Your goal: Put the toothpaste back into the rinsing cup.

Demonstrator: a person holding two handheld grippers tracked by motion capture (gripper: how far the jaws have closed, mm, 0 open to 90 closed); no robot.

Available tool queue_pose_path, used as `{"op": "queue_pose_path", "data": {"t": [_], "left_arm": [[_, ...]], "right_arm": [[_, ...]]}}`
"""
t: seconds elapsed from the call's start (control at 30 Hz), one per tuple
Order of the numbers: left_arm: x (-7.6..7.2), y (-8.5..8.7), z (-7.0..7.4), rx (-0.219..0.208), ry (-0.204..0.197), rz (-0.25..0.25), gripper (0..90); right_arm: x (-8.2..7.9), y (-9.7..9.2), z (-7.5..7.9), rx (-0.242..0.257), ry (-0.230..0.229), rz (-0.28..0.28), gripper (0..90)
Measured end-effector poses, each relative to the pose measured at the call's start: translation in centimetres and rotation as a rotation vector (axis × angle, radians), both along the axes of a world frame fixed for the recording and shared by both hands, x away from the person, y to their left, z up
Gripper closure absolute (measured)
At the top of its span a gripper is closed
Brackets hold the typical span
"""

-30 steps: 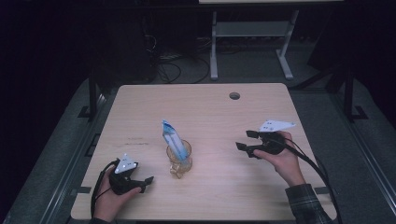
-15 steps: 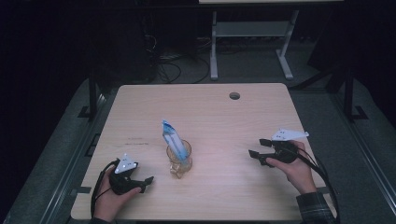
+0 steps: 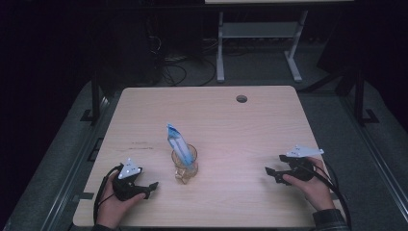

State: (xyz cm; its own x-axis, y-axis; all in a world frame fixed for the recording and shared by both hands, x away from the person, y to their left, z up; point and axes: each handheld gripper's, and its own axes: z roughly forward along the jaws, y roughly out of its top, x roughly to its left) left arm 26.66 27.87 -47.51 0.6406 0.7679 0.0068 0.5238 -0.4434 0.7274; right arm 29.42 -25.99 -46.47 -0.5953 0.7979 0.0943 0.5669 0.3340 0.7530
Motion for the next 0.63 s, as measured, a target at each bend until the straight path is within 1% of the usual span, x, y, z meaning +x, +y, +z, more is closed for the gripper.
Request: {"op": "queue_pose_path", "data": {"t": [0.1,0.23,0.37,0.4,0.5,0.57,0.63], "left_arm": [[0.0,0.0,0.0,0.000,0.000,0.000,13.8],[0.0,0.0,0.0,-0.002,0.001,0.002,13.8],[0.0,0.0,0.0,0.001,0.000,-0.001,13.8],[0.0,0.0,0.0,0.002,0.000,-0.001,13.8],[0.0,0.0,0.0,0.002,0.000,-0.001,13.8],[0.0,0.0,0.0,0.003,0.000,-0.002,13.8],[0.0,0.0,0.0,0.004,0.001,-0.002,13.7]], "right_arm": [[-0.5,-0.5,-0.4,-0.001,0.011,-0.022,19.8],[-1.1,-0.9,-0.9,-0.037,0.019,-0.038,18.8],[-1.4,-1.1,-1.4,-0.053,0.030,-0.039,18.4],[-1.5,-1.1,-1.5,-0.054,0.020,-0.037,18.4],[-1.6,-1.1,-1.5,-0.052,0.015,-0.037,18.4],[-1.7,-1.2,-1.7,-0.053,0.000,-0.035,18.2],[-1.7,-1.2,-1.7,-0.055,0.000,-0.036,17.8]]}}
